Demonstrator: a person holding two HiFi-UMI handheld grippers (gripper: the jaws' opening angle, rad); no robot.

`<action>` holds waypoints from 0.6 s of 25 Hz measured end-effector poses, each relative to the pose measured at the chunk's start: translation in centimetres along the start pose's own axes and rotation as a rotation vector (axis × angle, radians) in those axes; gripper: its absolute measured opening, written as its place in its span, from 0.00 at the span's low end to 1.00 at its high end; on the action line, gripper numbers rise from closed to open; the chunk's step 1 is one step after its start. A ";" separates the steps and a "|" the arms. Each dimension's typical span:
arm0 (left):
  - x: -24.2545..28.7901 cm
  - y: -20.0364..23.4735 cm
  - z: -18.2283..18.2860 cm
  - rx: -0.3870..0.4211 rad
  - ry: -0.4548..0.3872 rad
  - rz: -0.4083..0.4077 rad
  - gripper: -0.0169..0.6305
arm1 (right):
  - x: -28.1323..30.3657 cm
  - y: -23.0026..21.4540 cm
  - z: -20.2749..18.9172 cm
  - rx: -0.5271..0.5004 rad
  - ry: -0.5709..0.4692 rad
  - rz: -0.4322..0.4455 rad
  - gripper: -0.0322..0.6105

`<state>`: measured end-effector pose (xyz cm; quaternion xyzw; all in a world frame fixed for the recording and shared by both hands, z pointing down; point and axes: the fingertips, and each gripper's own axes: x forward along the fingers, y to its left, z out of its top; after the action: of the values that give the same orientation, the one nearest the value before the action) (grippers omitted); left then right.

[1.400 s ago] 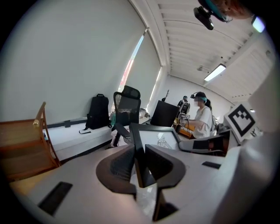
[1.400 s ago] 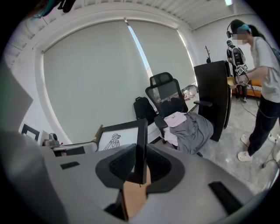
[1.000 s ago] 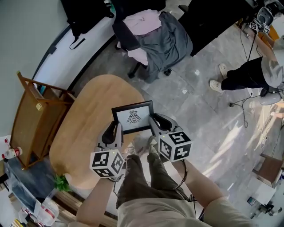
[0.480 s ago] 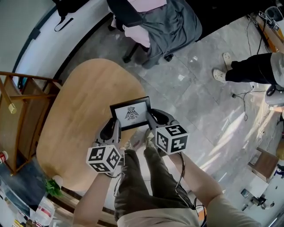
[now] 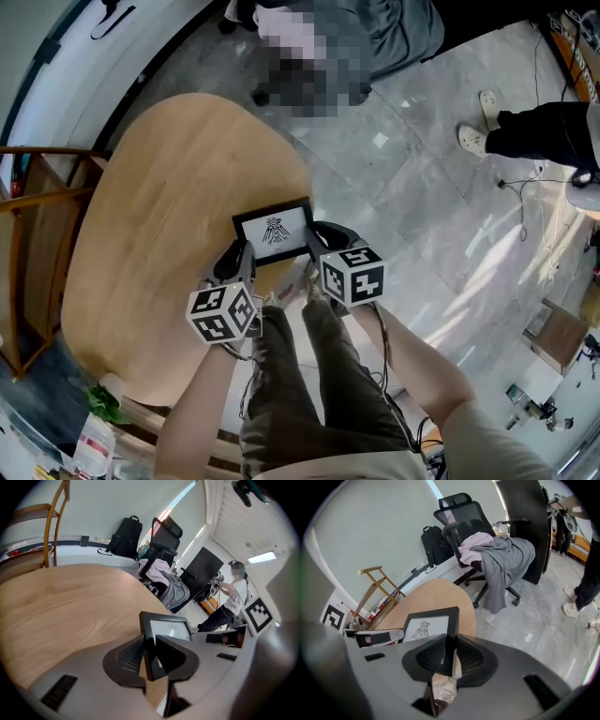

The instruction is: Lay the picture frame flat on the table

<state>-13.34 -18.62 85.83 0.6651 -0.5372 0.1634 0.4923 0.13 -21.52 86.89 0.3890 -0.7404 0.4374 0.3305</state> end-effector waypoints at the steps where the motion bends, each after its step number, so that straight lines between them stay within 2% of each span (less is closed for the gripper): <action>1: 0.6 0.3 -0.4 -0.013 0.007 0.008 0.14 | 0.5 -0.4 -0.4 0.003 0.005 -0.006 0.14; 3: 1.5 0.6 -0.8 -0.007 0.010 0.020 0.14 | 1.2 -1.0 -0.8 0.013 0.008 -0.017 0.14; 7: 2.8 0.7 -1.4 0.092 0.054 0.031 0.14 | 2.0 -1.8 -1.5 0.018 0.008 -0.056 0.14; 11: 3.9 1.0 -2.5 0.132 0.113 0.034 0.14 | 2.6 -2.3 -2.3 0.010 0.010 -0.081 0.14; 15: 4.1 1.2 -2.6 0.156 0.110 0.046 0.14 | 3.4 -2.3 -2.9 -0.012 0.015 -0.100 0.14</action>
<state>-12.07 -18.66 90.72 0.6790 -0.5101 0.2523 0.4638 0.95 -20.65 91.76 0.4202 -0.7201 0.4189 0.3597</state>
